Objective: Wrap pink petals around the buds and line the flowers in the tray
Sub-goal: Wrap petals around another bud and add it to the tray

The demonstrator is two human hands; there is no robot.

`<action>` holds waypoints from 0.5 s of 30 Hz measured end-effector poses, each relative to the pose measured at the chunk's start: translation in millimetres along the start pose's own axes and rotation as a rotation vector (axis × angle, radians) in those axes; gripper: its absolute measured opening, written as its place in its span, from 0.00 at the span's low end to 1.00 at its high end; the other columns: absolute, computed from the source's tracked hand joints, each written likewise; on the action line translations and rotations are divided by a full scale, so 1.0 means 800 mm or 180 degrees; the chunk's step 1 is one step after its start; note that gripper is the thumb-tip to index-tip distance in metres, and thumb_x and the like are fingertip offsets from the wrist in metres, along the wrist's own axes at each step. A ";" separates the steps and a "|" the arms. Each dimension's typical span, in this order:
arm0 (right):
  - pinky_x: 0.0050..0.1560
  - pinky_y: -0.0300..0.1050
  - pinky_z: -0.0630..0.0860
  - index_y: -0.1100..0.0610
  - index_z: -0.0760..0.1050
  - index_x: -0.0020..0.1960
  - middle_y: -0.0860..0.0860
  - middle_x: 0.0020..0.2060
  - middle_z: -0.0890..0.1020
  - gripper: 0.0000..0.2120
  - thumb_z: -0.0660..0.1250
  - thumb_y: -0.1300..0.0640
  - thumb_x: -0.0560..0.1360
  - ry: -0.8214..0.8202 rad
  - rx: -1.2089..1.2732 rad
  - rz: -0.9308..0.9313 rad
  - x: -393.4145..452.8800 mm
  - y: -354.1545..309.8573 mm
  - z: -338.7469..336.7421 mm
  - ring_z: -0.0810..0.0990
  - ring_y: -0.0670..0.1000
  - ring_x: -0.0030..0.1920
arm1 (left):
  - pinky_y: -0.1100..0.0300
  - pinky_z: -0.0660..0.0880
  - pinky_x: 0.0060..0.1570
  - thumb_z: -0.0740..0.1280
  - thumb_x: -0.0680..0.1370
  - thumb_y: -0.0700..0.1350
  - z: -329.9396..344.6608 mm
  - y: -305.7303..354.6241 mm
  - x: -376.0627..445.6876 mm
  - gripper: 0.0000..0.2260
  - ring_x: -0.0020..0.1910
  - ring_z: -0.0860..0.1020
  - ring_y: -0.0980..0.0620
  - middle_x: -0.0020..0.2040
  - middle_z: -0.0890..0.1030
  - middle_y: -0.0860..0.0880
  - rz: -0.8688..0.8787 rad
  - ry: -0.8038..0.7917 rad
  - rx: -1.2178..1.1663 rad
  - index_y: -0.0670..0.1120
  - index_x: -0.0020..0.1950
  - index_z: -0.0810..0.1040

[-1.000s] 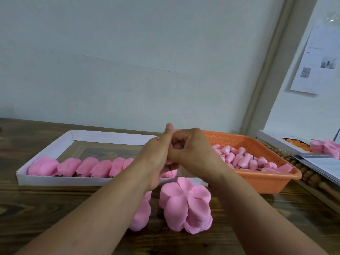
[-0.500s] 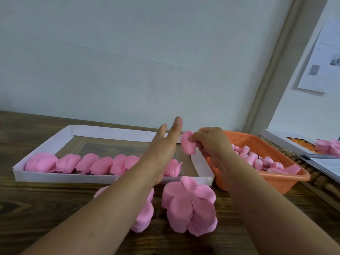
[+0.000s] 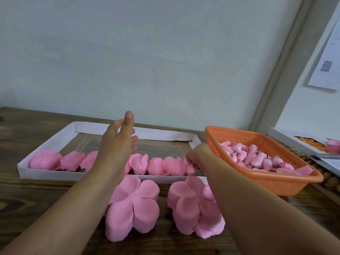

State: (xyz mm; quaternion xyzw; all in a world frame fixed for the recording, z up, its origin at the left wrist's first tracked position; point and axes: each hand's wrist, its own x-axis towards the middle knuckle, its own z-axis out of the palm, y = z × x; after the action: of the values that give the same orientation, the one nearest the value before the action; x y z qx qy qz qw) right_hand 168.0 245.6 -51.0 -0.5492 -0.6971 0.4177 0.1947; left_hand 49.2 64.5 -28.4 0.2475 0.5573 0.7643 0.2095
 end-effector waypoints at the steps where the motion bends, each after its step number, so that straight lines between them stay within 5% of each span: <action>1: 0.20 0.28 0.68 0.54 0.68 0.39 0.54 0.35 0.73 0.10 0.65 0.66 0.72 -0.0101 -0.0069 0.0033 0.005 0.002 -0.001 0.72 0.49 0.29 | 0.57 0.75 0.45 0.60 0.75 0.65 -0.001 -0.001 0.001 0.17 0.51 0.79 0.54 0.50 0.78 0.53 0.0023 0.0010 -0.0022 0.56 0.56 0.70; 7: 0.19 0.27 0.66 0.55 0.69 0.37 0.53 0.32 0.73 0.09 0.67 0.64 0.72 -0.0232 -0.0376 0.0120 -0.005 0.000 -0.004 0.71 0.50 0.28 | 0.56 0.76 0.46 0.60 0.76 0.63 0.003 -0.011 0.002 0.10 0.50 0.79 0.54 0.48 0.78 0.53 0.0093 0.0017 -0.0043 0.58 0.45 0.71; 15: 0.21 0.29 0.67 0.56 0.70 0.38 0.53 0.33 0.74 0.08 0.68 0.62 0.73 -0.0311 -0.0390 0.0194 -0.003 0.010 -0.004 0.72 0.49 0.28 | 0.56 0.76 0.47 0.60 0.76 0.62 0.005 -0.019 0.000 0.14 0.50 0.79 0.56 0.49 0.77 0.55 0.0115 0.0013 -0.0030 0.56 0.55 0.71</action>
State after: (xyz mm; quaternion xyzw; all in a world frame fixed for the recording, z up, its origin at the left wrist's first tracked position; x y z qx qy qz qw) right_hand 176.1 244.9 -54.7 -0.5600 -0.7130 0.4063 0.1137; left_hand 52.3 72.0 -42.2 0.2550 0.5496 0.7711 0.1956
